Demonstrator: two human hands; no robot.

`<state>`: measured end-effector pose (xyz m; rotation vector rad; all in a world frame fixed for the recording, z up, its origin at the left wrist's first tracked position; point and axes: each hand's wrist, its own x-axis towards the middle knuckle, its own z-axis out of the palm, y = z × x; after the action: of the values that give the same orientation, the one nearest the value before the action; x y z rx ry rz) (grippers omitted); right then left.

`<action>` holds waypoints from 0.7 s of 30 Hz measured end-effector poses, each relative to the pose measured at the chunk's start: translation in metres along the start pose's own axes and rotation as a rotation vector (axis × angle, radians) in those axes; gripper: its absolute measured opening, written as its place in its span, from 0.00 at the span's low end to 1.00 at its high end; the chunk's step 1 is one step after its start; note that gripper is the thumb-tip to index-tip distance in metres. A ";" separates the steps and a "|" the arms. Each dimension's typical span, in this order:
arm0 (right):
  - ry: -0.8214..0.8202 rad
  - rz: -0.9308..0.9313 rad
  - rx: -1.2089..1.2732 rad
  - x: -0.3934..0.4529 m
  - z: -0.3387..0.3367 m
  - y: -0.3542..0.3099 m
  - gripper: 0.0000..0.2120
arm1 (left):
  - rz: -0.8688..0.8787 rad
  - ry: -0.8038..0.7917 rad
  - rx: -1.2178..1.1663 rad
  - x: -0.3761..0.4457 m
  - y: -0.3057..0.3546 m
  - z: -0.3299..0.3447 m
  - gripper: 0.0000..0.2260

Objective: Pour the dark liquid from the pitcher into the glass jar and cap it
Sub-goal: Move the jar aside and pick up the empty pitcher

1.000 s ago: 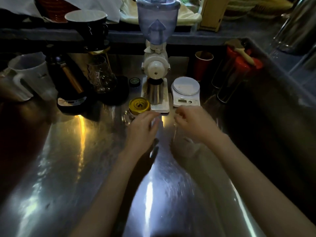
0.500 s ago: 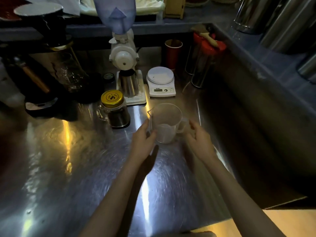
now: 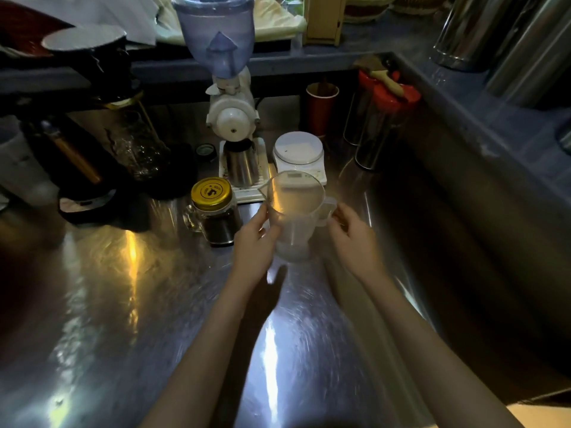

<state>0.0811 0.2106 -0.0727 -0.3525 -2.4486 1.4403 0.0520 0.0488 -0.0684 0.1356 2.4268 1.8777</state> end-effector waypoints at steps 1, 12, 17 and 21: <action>0.004 -0.010 0.004 0.006 0.003 -0.002 0.11 | -0.008 0.012 -0.001 0.004 0.001 -0.001 0.18; -0.144 0.075 0.040 0.044 0.036 0.007 0.09 | -0.127 0.009 0.056 0.019 -0.015 -0.007 0.19; -0.168 0.079 0.061 0.042 0.040 0.009 0.07 | -0.126 0.031 0.045 0.019 -0.022 -0.007 0.19; -0.196 0.076 0.048 0.045 0.043 0.012 0.08 | -0.124 0.024 0.075 0.018 -0.023 -0.010 0.20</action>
<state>0.0246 0.1967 -0.0978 -0.3104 -2.5719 1.6333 0.0323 0.0356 -0.0887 -0.0325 2.4603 1.7476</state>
